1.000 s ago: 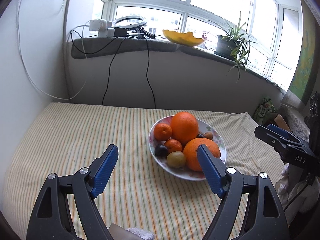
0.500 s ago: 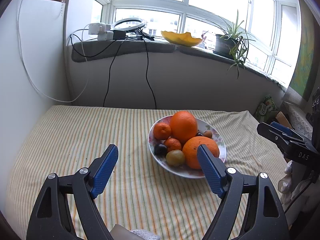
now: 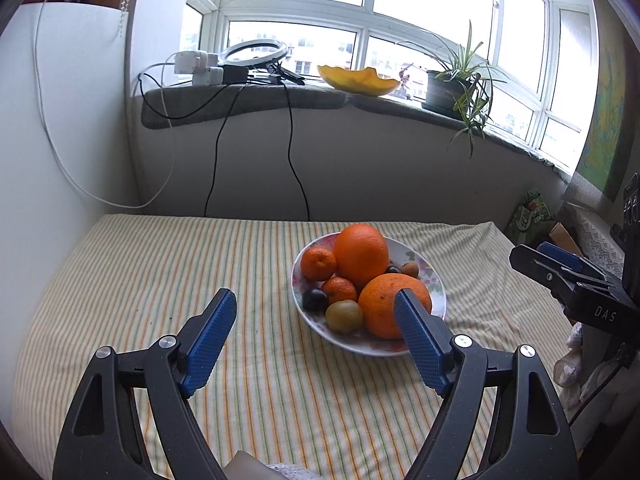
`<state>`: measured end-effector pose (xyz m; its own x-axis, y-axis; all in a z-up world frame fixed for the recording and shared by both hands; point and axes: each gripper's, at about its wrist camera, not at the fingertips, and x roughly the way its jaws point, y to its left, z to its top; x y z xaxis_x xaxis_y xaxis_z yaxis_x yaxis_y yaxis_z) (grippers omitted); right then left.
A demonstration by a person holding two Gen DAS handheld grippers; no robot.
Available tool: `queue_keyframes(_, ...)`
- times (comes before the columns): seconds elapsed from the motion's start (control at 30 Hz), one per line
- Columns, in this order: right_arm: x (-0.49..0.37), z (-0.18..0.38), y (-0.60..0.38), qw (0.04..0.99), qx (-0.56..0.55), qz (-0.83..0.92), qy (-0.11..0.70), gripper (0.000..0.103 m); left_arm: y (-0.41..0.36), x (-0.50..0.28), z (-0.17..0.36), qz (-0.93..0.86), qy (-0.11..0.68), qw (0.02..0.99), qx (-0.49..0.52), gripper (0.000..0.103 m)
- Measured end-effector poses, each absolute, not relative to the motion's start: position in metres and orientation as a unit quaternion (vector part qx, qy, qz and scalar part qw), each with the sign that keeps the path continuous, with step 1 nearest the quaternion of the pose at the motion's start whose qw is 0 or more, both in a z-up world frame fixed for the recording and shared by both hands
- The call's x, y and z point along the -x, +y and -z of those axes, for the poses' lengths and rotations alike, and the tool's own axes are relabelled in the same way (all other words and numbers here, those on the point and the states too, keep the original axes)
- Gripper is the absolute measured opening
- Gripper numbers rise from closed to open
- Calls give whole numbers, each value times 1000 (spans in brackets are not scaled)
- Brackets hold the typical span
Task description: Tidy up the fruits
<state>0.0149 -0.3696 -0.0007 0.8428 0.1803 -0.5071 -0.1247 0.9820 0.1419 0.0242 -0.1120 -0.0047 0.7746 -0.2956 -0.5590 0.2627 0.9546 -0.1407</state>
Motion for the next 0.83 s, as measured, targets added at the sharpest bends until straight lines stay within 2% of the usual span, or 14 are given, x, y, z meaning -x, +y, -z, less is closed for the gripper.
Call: queue_keyframes(0.83, -16, 1, -367, 957, -49, -87, 271, 103, -114, -21, 3, 148, 292, 945, 23, 81)
